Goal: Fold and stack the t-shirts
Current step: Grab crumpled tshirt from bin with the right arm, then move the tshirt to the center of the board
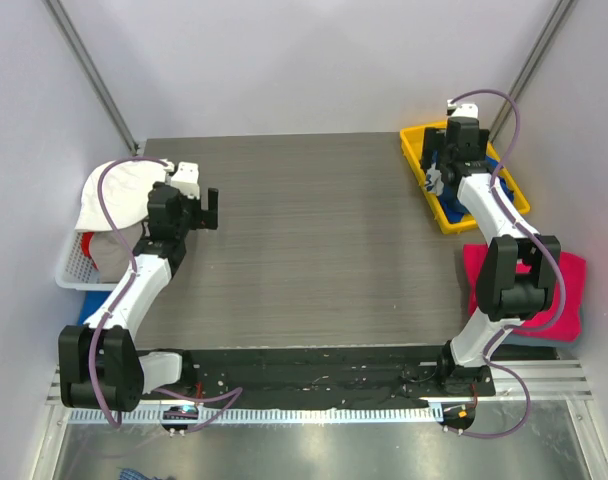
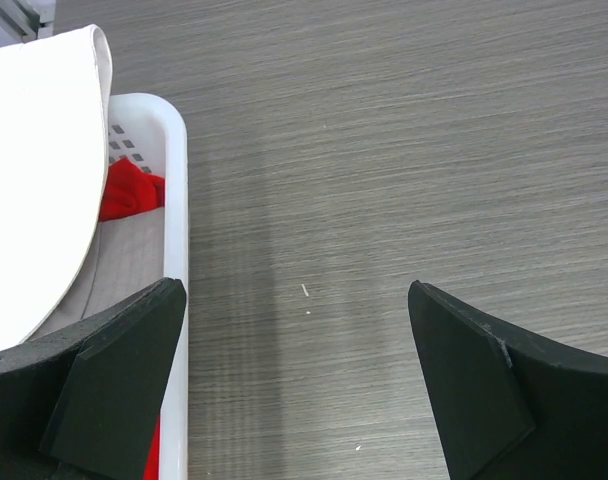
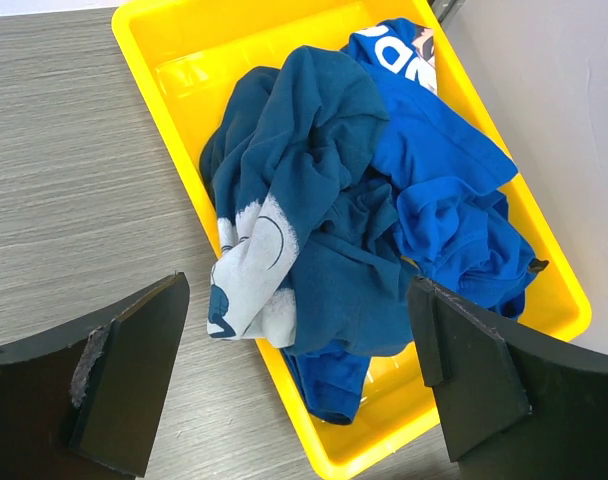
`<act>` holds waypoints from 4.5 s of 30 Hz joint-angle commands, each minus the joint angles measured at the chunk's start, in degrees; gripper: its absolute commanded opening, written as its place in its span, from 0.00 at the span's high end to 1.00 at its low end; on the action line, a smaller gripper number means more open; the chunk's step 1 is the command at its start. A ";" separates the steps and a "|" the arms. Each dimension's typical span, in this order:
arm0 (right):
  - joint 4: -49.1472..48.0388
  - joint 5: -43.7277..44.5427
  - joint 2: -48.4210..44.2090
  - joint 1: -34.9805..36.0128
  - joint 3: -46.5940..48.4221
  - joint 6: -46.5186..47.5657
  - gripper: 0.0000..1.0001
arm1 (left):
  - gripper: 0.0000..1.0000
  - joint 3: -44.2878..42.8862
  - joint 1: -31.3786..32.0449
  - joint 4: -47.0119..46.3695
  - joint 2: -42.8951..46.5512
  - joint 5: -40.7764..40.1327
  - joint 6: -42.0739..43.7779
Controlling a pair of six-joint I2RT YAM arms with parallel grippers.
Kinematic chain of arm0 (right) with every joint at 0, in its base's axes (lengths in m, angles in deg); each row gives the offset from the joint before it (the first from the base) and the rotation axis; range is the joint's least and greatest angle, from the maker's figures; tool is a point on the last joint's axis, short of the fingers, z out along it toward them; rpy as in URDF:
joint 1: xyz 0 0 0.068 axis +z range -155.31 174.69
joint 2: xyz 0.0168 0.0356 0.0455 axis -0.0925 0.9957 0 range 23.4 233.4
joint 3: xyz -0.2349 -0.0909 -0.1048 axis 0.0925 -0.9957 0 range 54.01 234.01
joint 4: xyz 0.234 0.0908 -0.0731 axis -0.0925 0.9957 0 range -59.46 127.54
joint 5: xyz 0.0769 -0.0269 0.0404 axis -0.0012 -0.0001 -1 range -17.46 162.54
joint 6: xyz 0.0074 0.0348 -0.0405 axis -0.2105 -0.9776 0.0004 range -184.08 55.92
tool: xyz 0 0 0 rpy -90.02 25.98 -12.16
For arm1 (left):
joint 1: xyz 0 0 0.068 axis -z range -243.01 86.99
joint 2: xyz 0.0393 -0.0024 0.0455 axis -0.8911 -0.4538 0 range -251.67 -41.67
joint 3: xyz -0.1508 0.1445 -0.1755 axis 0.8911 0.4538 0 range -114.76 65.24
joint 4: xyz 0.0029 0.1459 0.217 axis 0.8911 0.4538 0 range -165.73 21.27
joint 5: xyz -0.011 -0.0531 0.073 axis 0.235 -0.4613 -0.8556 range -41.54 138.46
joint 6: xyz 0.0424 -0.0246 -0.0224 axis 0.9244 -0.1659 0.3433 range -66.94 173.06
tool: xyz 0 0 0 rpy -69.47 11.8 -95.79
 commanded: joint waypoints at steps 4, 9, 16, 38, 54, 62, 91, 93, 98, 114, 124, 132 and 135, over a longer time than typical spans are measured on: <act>-1.56 -0.77 0.20 -0.27 2.84 -0.10 0.00 | 0.00 0.11 -0.23 -2.86 0.12 -0.20 0.45; -1.03 -0.42 2.22 -0.27 4.59 -0.81 0.00 | 0.00 0.54 -0.32 -2.95 0.21 -0.64 0.80; -1.12 -2.53 6.08 -0.36 7.23 -2.83 0.07 | 0.00 -0.07 -0.23 -3.22 -0.58 -0.46 0.36; -1.47 -6.13 16.19 -4.58 12.32 -3.80 0.42 | 0.00 -1.04 -0.32 -3.39 -4.62 -1.25 1.41; 11.96 -12.28 10.84 -3.53 25.04 -5.03 0.99 | 0.00 -2.00 -0.23 -1.99 -3.13 -0.64 0.71; 30.76 -10.19 7.32 6.65 45.01 5.68 0.99 | 0.00 -2.79 -0.15 -1.02 -2.95 0.33 -0.26; 33.43 -13.34 5.11 35.68 44.14 8.86 0.99 | 0.00 -3.67 -0.15 -0.58 -3.39 -1.43 1.33; 32.73 -12.38 6.78 36.29 45.28 8.86 0.99 | 0.00 -3.50 -0.14 -0.67 -3.22 -1.60 1.50; 32.29 -12.38 13.45 36.82 47.66 9.39 0.99 | 0.00 -3.06 -0.15 -0.58 -3.04 -1.25 1.50; 24.73 2.73 27.80 36.73 58.03 20.36 0.99 | 0.00 -0.60 -0.14 0.48 -0.84 -0.55 2.20; 14.81 12.32 29.64 34.80 56.45 26.96 0.99 | 0.00 -0.68 -0.14 -0.05 -1.89 -0.64 2.29; 10.40 17.15 33.60 33.74 57.60 28.64 0.94 | 0.00 -0.07 0.56 1.70 -1.81 4.11 1.41; 9.61 16.81 33.08 33.57 54.44 27.67 0.76 | 0.00 0.54 1.26 1.71 -1.98 7.34 1.33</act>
